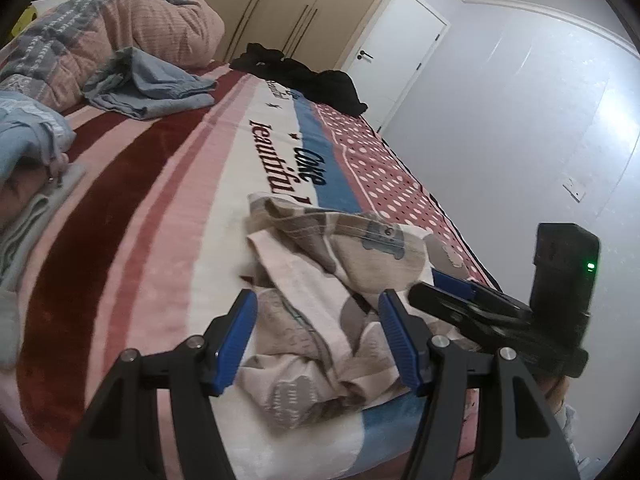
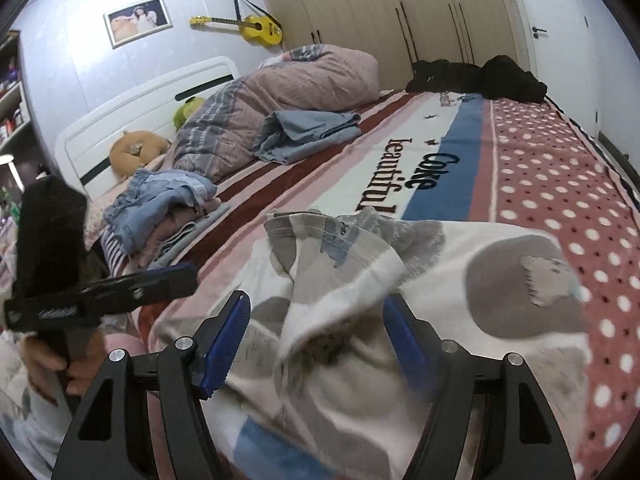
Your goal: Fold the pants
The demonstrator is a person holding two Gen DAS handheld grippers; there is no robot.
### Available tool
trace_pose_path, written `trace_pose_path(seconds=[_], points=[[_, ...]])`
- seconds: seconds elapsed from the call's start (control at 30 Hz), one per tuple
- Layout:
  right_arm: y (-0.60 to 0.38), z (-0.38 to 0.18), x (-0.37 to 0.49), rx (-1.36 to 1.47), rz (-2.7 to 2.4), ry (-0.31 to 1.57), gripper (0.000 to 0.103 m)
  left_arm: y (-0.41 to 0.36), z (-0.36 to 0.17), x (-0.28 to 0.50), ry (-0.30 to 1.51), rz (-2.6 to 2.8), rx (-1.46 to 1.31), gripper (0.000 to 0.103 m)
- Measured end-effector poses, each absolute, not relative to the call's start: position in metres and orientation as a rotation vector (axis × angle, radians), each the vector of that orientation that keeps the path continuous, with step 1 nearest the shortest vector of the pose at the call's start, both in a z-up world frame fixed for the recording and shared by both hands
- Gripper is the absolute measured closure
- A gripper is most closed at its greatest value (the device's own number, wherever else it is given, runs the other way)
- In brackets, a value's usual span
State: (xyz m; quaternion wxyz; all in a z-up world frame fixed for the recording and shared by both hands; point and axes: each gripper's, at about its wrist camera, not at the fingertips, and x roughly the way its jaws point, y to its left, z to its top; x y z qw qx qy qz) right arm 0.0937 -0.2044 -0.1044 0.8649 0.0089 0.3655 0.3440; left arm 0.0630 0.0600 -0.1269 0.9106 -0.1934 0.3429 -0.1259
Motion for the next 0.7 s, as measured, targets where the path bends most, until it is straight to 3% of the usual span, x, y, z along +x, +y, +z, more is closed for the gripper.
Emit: trace_pose_path(seconds=[0.03,0.07,0.1,0.3,0.7], points=[[-0.2,-0.106,0.097,0.01,0.704,0.771,0.066,0.063,-0.127,0.062,0.704,-0.255,-0.401,0.044],[-0.196,-0.107,0.098,0.013,0.705,0.774,0.079,0.068,-0.128,0.061,0.702,-0.247,-0.406,0.044],[-0.192,-0.107,0.099,0.026,0.737,0.784,0.101,0.072,-0.128,0.061,0.701,-0.241,-0.409,0.044],[-0.167,-0.104,0.073,-0.013,0.896,0.77,0.1,0.094,-0.135,0.061,0.697,-0.222,-0.44,0.044],[-0.145,-0.135,0.044,-0.138,1.019,0.925,0.097,0.105,-0.139,0.07,0.698,-0.25,-0.444,0.044]])
